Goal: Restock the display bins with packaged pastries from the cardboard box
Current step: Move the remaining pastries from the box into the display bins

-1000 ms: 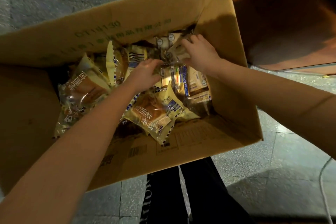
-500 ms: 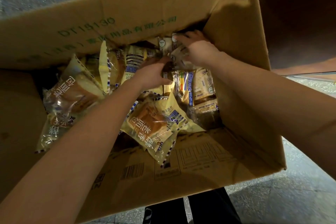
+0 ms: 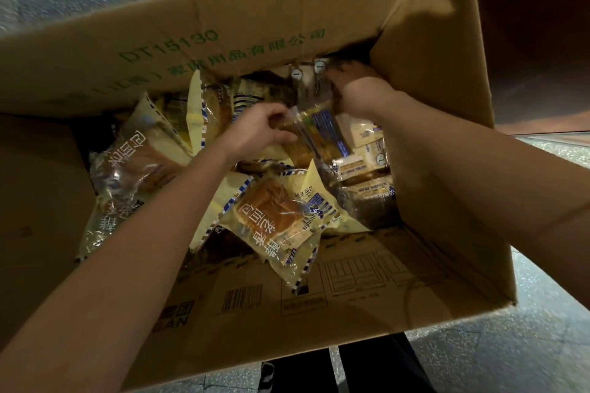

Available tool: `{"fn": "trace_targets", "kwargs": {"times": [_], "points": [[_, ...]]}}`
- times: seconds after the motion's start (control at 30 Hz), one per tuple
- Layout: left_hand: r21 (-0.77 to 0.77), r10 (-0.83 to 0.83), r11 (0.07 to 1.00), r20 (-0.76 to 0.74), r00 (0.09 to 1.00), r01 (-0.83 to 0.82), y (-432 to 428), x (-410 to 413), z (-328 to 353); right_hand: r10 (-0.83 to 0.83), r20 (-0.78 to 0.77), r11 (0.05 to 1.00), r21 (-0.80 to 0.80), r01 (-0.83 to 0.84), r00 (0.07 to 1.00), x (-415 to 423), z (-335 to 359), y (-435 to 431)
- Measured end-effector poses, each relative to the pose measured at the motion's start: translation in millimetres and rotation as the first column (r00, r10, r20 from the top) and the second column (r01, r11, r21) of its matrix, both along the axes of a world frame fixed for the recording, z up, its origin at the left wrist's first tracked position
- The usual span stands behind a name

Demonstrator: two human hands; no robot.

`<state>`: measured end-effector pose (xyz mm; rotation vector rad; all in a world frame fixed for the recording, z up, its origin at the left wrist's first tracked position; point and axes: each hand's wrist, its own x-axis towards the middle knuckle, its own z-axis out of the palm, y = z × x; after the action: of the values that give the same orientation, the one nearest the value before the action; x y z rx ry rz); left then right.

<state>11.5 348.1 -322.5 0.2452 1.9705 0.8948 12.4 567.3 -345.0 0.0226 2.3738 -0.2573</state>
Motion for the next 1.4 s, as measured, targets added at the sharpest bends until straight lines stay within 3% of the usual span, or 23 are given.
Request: {"fn": "trace_targets", "kwargs": {"times": [0.23, 0.47, 0.67, 0.93, 1.2, 1.4], "points": [[0.023, 0.245, 0.969, 0.046, 0.968, -0.246, -28.3, -11.2, 6.3, 0.096, -0.037, 0.995, 0.045, -0.094, 0.995, 12.3, 2.3, -2.0], [0.042, 0.269, 0.962, 0.026, 0.963, -0.270, -36.8, -7.7, 5.7, 0.132, -0.040, 0.990, 0.051, -0.130, 0.990, 18.3, 10.6, -2.4], [0.031, 0.269, 0.963, -0.051, 0.962, -0.267, -43.0, -1.3, 12.8, 0.127, 0.080, 0.988, 0.075, -0.133, 0.989, 21.2, 19.0, -9.8], [0.125, 0.382, 0.915, 0.039, 0.924, -0.383, -42.2, 6.8, 16.9, 0.167, 0.109, 0.972, 0.151, -0.183, 0.980, 37.1, 13.3, -14.1], [0.138, 0.419, 0.897, 0.037, 0.907, -0.420, -51.8, 9.3, 10.5, 0.033, 0.017, 0.999, 0.018, -0.033, 0.999, 70.2, 7.2, -19.2], [0.154, 0.425, 0.894, 0.001, 0.905, -0.420, -55.5, 9.8, 9.2, -0.184, -0.029, 0.956, -0.236, 0.173, 0.982, 91.5, 3.1, -16.6]]}}
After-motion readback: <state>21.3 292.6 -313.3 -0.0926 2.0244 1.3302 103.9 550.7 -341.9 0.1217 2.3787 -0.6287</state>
